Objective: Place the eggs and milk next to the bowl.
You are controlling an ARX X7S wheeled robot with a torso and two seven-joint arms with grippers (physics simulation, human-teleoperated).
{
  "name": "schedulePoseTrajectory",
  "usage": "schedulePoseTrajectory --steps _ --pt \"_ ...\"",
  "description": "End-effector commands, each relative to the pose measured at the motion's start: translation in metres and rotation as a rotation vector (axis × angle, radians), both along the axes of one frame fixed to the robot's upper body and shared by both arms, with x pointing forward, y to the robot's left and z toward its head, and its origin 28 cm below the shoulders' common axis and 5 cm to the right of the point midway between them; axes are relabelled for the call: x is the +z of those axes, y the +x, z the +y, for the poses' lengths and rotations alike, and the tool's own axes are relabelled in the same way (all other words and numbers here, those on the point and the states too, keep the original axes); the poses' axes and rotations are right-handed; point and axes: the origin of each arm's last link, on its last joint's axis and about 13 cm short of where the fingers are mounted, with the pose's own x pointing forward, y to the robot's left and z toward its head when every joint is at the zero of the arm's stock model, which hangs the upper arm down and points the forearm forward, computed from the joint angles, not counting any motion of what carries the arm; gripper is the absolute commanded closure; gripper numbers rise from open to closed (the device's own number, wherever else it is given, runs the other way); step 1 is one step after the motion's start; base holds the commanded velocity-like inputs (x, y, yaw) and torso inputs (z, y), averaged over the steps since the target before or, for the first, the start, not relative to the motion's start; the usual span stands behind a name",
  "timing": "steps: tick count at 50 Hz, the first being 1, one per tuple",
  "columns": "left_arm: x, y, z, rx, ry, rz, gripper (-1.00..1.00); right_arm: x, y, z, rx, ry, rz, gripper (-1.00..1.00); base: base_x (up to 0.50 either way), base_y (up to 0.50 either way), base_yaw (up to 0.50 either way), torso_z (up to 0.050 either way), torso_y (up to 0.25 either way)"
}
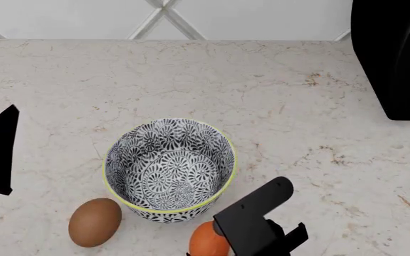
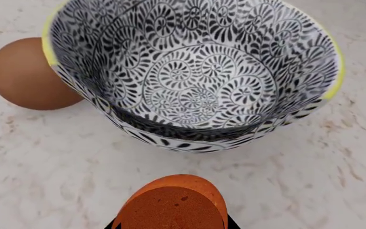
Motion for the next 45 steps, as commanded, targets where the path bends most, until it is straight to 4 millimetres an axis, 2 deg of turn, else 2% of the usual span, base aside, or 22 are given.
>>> schedulePoseTrajectory --steps 1,22,33,34,45 --pt "0.0004 0.0019 0.0043 0.004 -0.020 -0.019 -1.00 -0.0014 0.0097 0.0003 0.008 0.020 -0.018 1.00 0.00 0.00 0.00 0.000 0.000" --pt "-0.0020 0.0017 0.0074 0.019 -0.022 -0.014 -1.00 -0.0083 0.0194 0.0024 0.009 0.029 -0.002 1.00 0.00 0.00 0.00 0.000 0.000" --pt "-0.0010 0.0030 0.0079 0.027 -0.018 -0.018 -1.00 -0.0103 0.0165 0.0003 0.013 0.023 0.005 1.00 0.00 0.00 0.00 0.000 0.000" --pt "-0.0007 0.0030 0.0080 0.028 -0.020 -0.018 -1.00 -0.0106 0.0159 0.0002 0.014 0.019 0.007 -1.00 0.00 0.00 0.00 0.000 0.000" --pt "-0.0011 0.0021 0.0070 0.024 -0.020 -0.018 -1.00 -0.0078 0.0147 0.0001 0.022 0.009 0.008 -1.00 0.00 0.00 0.00 0.000 0.000"
